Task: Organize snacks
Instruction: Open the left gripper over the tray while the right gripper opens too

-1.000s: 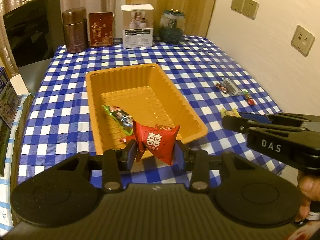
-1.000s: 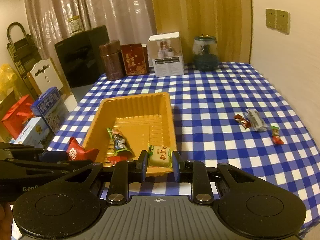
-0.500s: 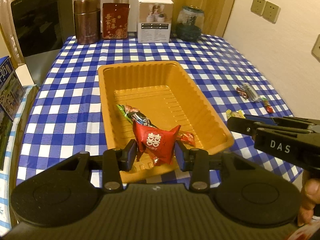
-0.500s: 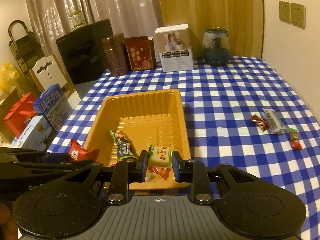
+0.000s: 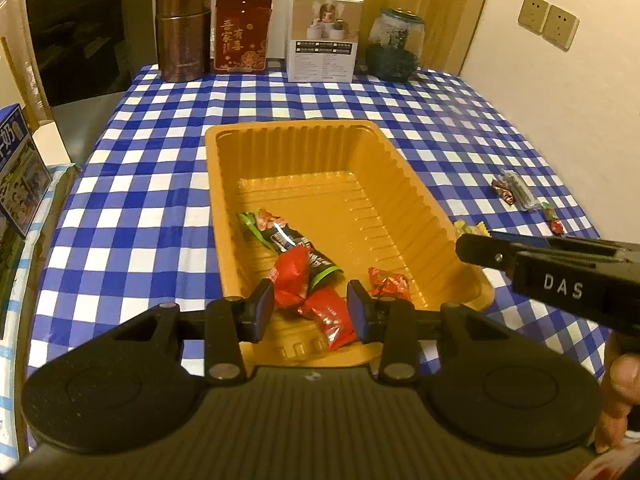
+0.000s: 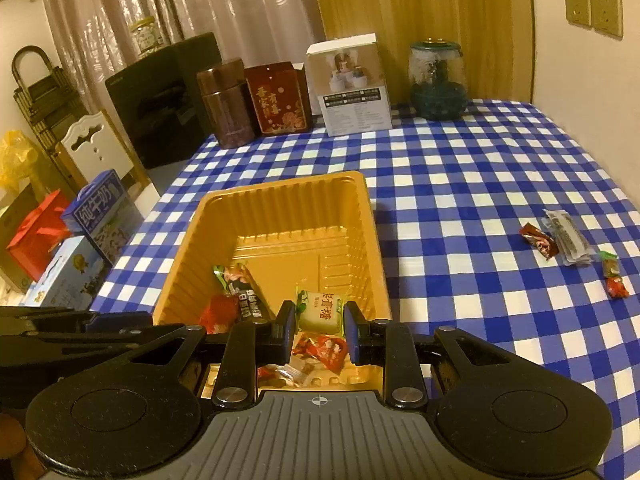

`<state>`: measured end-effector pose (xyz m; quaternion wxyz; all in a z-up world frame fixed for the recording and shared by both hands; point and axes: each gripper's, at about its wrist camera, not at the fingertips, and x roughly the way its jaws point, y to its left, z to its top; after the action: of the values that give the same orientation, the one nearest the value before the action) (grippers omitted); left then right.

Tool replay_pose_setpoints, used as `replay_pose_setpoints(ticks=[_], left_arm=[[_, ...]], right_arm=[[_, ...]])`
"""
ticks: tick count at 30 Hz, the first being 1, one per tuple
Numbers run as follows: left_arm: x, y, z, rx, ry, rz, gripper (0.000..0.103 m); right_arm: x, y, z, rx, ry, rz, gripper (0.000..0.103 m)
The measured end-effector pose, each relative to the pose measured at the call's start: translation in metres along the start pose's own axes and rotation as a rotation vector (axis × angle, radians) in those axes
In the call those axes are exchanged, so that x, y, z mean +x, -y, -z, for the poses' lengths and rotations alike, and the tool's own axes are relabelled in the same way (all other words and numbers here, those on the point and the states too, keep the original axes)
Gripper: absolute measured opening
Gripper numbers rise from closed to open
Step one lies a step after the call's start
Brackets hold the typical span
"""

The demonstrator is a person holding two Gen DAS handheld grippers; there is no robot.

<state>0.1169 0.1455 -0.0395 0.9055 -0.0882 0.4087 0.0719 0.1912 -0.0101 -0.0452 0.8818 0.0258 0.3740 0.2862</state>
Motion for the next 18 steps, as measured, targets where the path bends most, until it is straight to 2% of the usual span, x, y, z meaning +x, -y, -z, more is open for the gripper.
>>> replay_pose_setpoints(ticks=[9,12,13,14,15,18], left_arm=[[-0.0042,-0.0028,0.0023,-0.007,0.000,-0.017,0.038],[-0.0047,-0.0033,0.0027,-0.007,0.001,-0.024,0.040],[-0.0049,-0.0033,0.0029,-0.006,0.002,-0.027,0.041],[-0.0050,-0.0032,0.0031,-0.004,0.002,-0.029,0.042],[-0.0048,-0.0033,0.0033,-0.002,0.002,-0.032,0.042],[-0.0052,-0.0038,0.0046,-0.002,0.002,-0.036,0.043]], right_arm=[[0.0033,-0.0039,-0.0022,-0.001,-0.004,-0.023,0.026],[0.0058,-0.0031,-0.0046,0.017,-0.005,-0.070,0.028],[0.0062,-0.0020,-0.0055,0.024,-0.001,-0.086,0.040],[0.0059,-0.0019,-0.0060,0.030,0.006,-0.083,0.058],[0.0050,-0.0014,-0.0063,0.034,0.017,-0.075,0.062],[0.0024,0.0024,-0.0070,0.050,0.028,-0.070,0.062]])
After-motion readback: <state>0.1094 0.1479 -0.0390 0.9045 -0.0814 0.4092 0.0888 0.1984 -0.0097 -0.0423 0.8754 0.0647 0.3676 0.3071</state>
